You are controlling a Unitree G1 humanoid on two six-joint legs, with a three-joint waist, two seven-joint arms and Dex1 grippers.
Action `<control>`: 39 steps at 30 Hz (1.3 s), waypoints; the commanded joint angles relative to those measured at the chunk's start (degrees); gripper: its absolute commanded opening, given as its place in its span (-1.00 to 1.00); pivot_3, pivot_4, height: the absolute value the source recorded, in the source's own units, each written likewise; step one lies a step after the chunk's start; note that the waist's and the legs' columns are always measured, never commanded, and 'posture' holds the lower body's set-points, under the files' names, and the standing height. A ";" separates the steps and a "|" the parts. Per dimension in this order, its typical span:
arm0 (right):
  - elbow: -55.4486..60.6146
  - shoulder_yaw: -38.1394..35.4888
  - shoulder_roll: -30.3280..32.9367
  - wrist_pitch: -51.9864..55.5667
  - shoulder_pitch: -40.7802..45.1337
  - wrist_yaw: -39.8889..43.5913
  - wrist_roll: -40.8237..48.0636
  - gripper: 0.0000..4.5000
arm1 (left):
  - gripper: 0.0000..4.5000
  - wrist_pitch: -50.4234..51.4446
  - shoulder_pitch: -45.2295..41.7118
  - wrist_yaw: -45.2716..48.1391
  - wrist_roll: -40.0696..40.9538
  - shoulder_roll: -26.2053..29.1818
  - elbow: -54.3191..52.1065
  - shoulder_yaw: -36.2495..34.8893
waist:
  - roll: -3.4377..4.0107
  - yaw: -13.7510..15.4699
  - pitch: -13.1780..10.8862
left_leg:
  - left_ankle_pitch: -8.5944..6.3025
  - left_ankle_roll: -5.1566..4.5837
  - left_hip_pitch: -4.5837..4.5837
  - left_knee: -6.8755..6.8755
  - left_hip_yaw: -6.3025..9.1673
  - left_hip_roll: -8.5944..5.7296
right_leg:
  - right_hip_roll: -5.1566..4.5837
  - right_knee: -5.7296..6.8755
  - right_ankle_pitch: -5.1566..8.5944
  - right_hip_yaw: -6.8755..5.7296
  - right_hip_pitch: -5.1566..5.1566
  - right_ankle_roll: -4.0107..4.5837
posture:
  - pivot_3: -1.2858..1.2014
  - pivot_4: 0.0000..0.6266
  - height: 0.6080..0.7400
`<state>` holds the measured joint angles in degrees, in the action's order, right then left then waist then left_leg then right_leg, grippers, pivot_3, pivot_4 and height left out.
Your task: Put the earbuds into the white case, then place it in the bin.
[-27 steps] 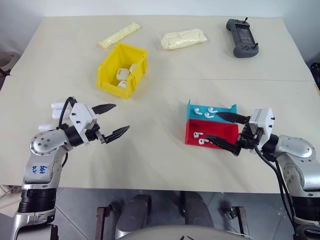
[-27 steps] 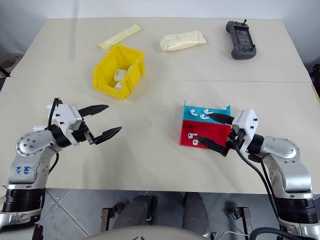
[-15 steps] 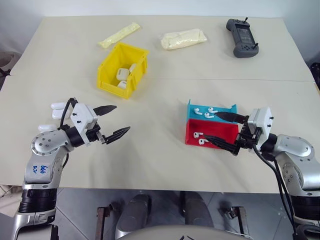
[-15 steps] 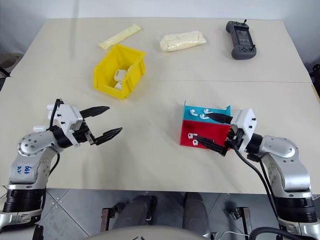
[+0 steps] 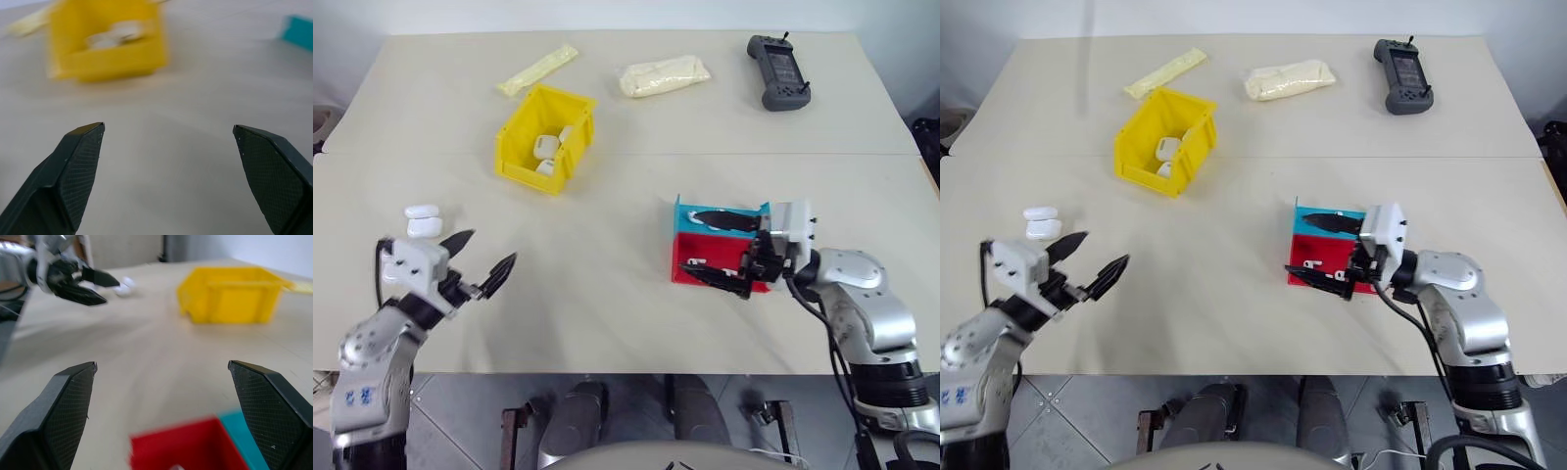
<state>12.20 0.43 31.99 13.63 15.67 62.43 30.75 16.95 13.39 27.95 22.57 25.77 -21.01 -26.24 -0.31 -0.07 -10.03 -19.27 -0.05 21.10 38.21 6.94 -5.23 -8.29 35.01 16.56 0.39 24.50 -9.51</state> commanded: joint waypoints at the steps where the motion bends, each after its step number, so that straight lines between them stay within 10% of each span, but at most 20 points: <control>1: 2.04 1.88 -1.12 -1.24 2.90 0.84 -0.23 1.00 | 0.99 2.76 7.25 -8.92 1.18 -5.73 -8.69 -6.80 | 0.00 0.11 0.00 | 0.00 0.00 0.01 0.02 0.00 0.00 | 0.00 -0.05 0.00 0.00 0.01 0.00 | 0.03 -0.52 1.00; 10: 0.87 3.11 -1.15 -4.23 3.73 3.65 -0.84 1.00 | 0.99 6.95 15.31 -19.47 2.24 -13.13 -12.09 -14.80 | -0.11 1.70 0.04 | -0.01 -0.01 0.00 0.09 0.01 -0.04 | -0.01 -0.07 0.01 -0.03 -0.06 0.02 | 0.03 -0.52 1.00; 15: 0.56 2.88 -0.58 -3.49 3.48 3.80 -0.83 1.00 | 0.99 12.85 10.20 -19.37 6.32 -6.64 -9.46 -17.98 | -0.11 1.49 0.05 | 0.00 0.01 -0.02 0.09 0.05 -0.02 | 0.01 -0.02 0.03 -0.06 -0.05 0.05 | 0.03 -0.52 1.00; 27: 3.44 3.24 -0.71 -1.90 0.81 1.62 -0.82 1.00 | 0.99 58.07 -14.76 -13.76 13.36 29.40 9.51 -12.79 | -0.10 0.83 0.04 | 0.01 0.10 -0.02 -0.07 0.18 0.01 | 0.10 0.40 0.09 -0.02 0.09 0.19 | 0.03 -0.52 1.00; 39: 6.31 3.56 -1.18 -1.26 -0.38 -0.45 -0.53 1.00 | 0.99 64.21 -26.99 -11.13 8.98 32.48 21.52 -2.42 | -0.10 -0.12 0.04 | 0.02 0.19 -0.02 -0.12 0.18 0.05 | 0.13 0.53 0.11 -0.02 0.21 0.24 | 0.03 -0.52 1.00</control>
<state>15.86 4.33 30.96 12.55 15.63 62.28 29.42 80.63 -12.82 16.64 32.61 57.55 0.82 -28.03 -0.41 -0.20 -9.99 -19.25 0.14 21.09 38.11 7.13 -5.19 -8.16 35.54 16.68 0.36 24.70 -9.27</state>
